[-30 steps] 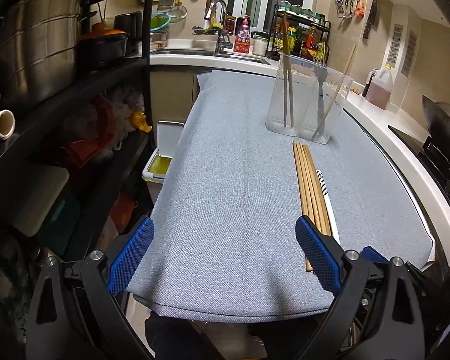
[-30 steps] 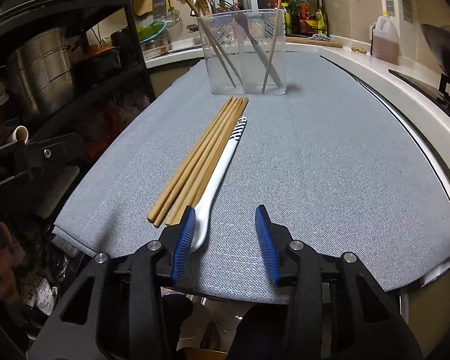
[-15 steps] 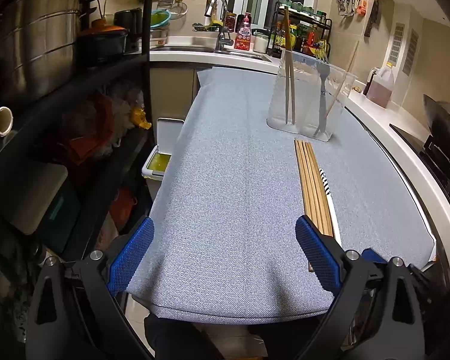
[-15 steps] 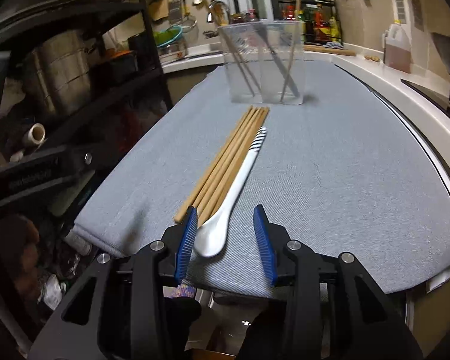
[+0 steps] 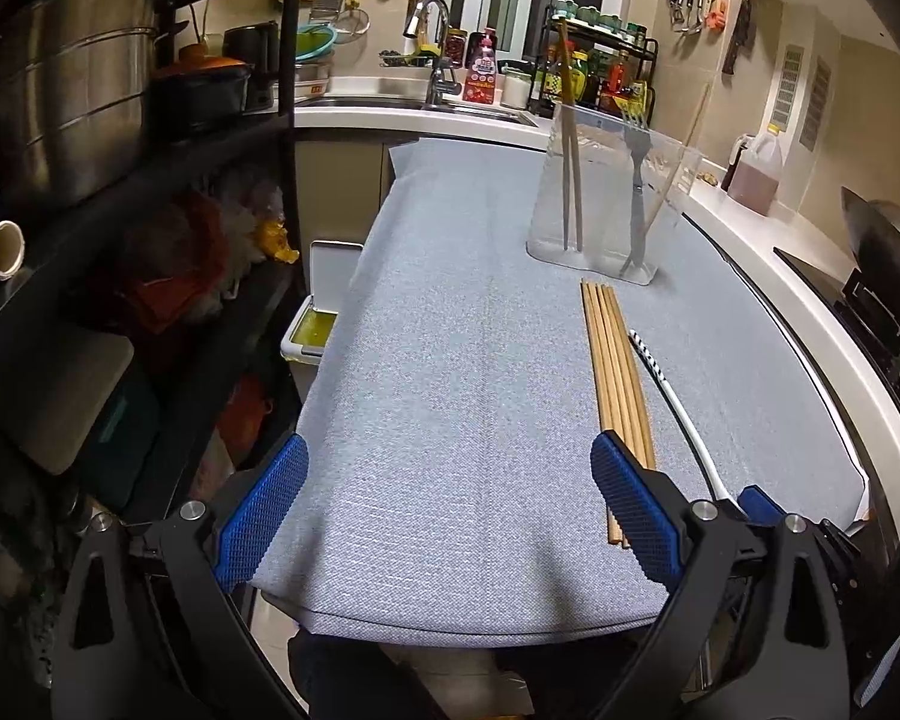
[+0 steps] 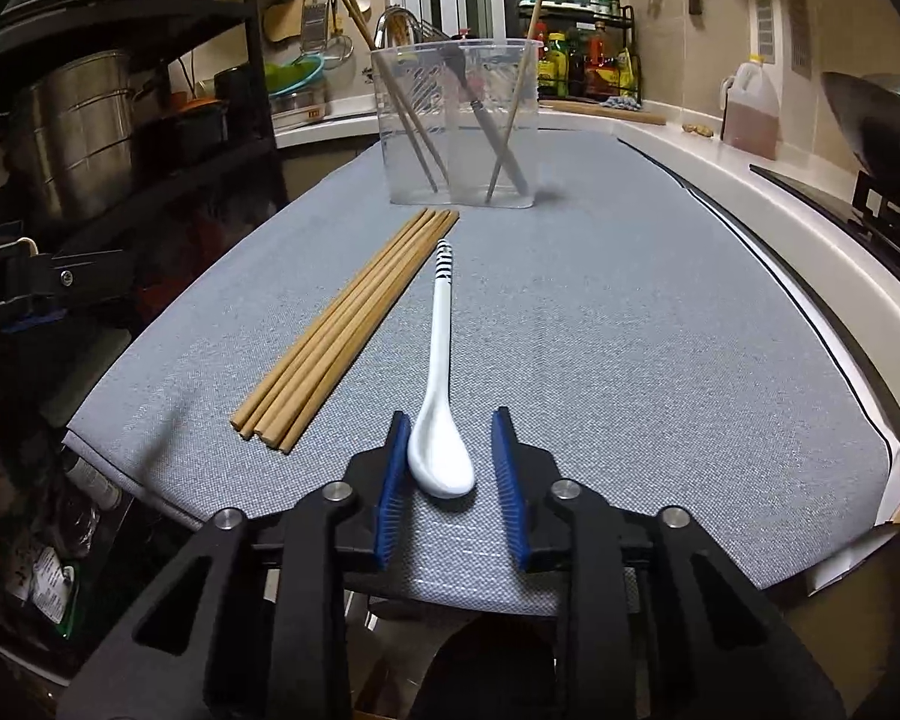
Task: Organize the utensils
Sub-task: 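Grasp the white spoon with the right tool while the left tool grasps a chopstick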
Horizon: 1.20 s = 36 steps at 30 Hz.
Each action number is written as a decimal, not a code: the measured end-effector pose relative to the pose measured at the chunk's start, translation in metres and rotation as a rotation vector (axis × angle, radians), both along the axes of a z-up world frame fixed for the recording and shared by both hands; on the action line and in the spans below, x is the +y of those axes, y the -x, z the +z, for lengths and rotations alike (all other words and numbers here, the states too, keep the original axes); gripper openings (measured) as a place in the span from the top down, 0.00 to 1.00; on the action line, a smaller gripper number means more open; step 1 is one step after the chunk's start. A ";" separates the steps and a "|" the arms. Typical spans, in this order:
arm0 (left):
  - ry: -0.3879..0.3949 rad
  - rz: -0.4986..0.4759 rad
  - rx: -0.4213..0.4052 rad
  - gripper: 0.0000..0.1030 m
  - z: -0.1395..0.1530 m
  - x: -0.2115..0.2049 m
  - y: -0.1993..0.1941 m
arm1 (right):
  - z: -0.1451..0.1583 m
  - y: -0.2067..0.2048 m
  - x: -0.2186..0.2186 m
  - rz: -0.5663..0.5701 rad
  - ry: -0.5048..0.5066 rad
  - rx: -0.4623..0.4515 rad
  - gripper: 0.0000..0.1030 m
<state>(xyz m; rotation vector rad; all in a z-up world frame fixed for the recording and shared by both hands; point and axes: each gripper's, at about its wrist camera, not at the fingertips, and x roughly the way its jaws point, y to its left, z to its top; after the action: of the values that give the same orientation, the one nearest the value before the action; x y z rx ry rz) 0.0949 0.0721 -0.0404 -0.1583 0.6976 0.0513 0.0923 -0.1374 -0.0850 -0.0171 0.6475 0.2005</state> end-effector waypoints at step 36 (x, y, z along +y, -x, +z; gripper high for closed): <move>-0.120 -0.160 -0.024 0.23 -0.049 -0.052 -0.012 | -0.008 0.002 -0.023 -0.011 0.025 -0.105 0.58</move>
<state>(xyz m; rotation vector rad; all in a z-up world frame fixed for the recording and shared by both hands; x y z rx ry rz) 0.1070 0.0198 -0.0894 0.0122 0.6797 -0.0616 0.0906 -0.1601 -0.0932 -0.0473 0.5456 0.1796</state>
